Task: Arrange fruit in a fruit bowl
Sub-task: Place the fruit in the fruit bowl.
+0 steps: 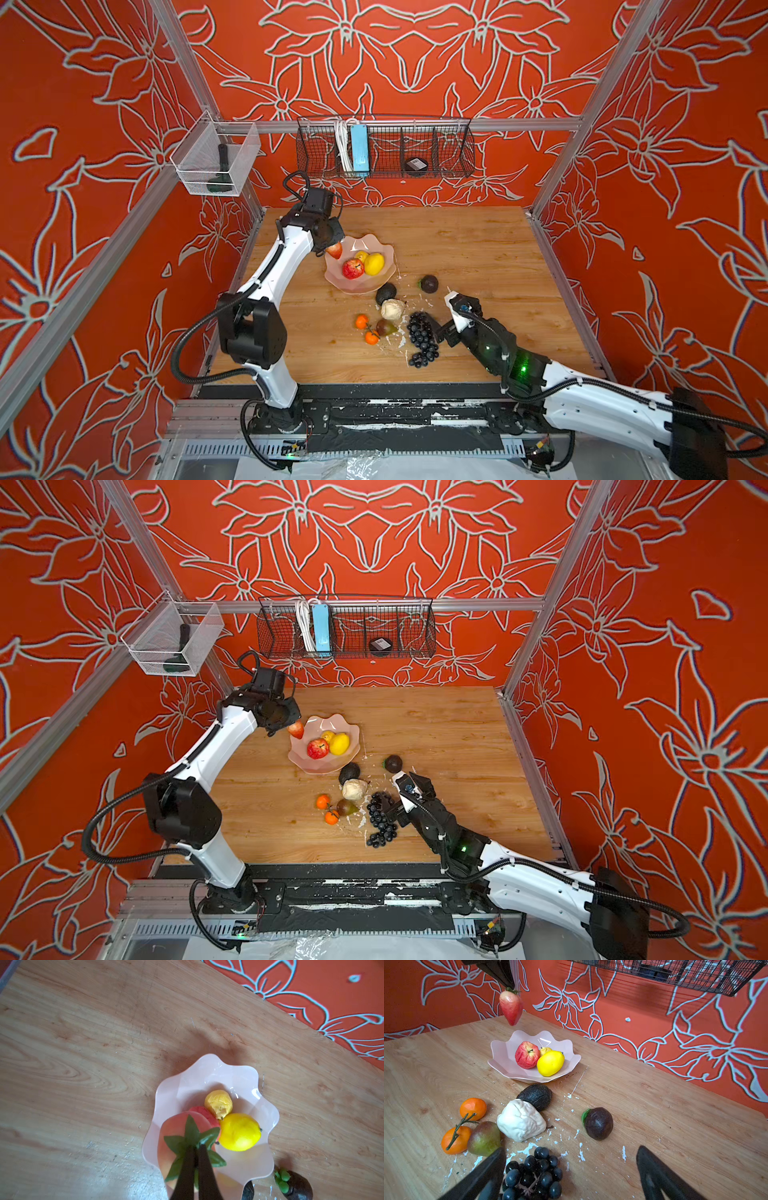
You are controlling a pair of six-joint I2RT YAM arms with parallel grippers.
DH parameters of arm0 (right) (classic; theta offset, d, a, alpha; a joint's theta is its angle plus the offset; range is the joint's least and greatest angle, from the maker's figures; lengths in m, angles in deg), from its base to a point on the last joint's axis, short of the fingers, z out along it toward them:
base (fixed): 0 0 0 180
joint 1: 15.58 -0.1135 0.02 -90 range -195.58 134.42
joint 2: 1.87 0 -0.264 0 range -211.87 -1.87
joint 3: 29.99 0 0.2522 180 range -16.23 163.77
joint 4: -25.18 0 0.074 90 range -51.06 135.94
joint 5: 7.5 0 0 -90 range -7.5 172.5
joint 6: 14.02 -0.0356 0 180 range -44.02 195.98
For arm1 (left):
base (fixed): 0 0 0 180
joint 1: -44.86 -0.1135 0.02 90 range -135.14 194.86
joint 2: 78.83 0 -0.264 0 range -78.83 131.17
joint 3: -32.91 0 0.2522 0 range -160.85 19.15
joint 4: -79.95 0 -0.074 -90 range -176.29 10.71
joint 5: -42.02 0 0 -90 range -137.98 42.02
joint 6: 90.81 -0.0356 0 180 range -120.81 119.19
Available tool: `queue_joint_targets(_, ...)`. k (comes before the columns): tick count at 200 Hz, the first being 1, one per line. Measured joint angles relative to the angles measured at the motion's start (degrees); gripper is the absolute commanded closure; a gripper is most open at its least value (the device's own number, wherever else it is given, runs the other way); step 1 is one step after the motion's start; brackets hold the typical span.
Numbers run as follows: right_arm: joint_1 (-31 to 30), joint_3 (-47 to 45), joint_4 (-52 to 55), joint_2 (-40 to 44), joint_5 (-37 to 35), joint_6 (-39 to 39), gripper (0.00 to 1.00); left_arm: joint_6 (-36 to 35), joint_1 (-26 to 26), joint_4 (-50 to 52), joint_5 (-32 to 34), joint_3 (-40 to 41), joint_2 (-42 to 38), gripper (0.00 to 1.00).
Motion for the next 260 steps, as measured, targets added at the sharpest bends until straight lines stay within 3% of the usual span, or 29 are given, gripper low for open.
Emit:
queue_joint_targets(149,0.3,0.0,0.0,-2.5,0.1,-0.3,0.02,-0.9,-0.6,5.2,-4.6,-21.9,21.8,1.0)
queue_joint_targets(260,0.3,0.0,0.0,-3.8,0.1,-0.2,0.02,-1.0,-0.6,6.3,-6.8,-23.3,26.7,0.98)
